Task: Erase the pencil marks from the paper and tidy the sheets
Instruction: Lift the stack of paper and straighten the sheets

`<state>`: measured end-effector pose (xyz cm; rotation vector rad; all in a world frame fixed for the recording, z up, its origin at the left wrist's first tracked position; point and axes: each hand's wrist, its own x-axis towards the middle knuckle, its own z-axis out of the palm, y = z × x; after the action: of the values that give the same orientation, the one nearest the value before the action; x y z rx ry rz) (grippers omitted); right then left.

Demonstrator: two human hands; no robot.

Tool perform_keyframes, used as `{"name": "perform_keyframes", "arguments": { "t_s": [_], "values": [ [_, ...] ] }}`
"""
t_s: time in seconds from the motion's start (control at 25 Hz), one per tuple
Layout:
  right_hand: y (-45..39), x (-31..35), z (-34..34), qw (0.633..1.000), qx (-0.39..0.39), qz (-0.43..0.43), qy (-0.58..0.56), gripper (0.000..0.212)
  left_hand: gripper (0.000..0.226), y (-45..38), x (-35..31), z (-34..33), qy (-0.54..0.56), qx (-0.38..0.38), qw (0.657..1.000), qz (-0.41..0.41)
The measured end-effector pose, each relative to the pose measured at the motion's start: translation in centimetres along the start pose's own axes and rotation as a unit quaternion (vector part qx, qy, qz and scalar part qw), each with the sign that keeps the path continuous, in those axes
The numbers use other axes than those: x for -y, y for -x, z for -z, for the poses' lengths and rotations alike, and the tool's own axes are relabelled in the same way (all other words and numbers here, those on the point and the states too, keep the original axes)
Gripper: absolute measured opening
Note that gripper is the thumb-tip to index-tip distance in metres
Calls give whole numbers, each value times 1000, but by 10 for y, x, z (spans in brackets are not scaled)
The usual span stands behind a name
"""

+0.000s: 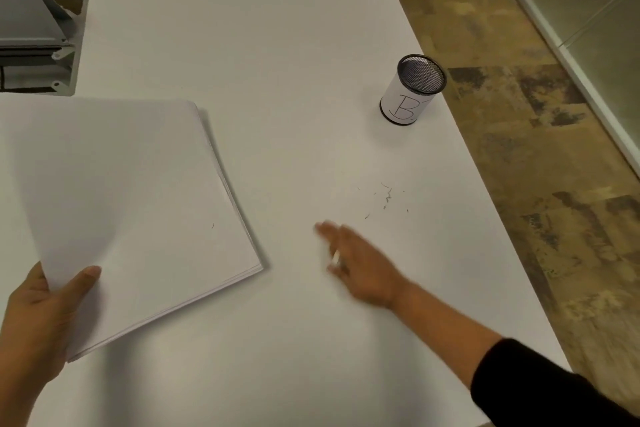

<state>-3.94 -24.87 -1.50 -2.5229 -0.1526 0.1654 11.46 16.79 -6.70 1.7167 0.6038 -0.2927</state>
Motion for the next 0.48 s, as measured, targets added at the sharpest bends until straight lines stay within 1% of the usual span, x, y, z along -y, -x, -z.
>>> {"name": "perform_keyframes", "arguments": {
  "t_s": [0.04,0.08,0.12,0.16,0.2,0.24,0.28,0.32,0.36,0.4,0.44,0.48],
  "values": [
    [-9,-16,19,997,-58,-54,18,58,35,18,-21,-9,-21,23,999,-11],
    [-14,-24,38,991,-88,-97,20,56,30,55,-52,-26,-14,47,998,-26],
    [-14,-24,46,988,-101,-118,14,53,31,64,-59,-34,-20,39,999,-18],
    [-10,-17,44,988,-104,-111,7,47,32,57,-51,-34,-13,42,999,-24],
    [-1,-2,34,993,-90,-75,-3,40,35,53,-36,-36,-6,51,998,-33],
    [13,13,23,998,-55,-24,-16,33,44,43,-10,-28,-20,63,998,-7],
    [27,27,12,999,-1,29,-29,28,62,3,40,-7,-15,64,996,53],
    [40,36,0,993,63,88,-38,23,74,-19,64,5,-9,80,993,87],
    [50,37,-8,985,111,127,-24,20,78,-22,63,14,-13,93,991,94],
    [53,31,-11,982,133,130,-10,21,73,-10,39,13,-43,95,991,83],
    [47,21,-4,989,112,97,-12,28,57,8,3,3,-51,93,992,60],
    [39,7,4,997,57,43,-17,39,32,61,-46,-24,-64,91,994,0]
  ]
}}
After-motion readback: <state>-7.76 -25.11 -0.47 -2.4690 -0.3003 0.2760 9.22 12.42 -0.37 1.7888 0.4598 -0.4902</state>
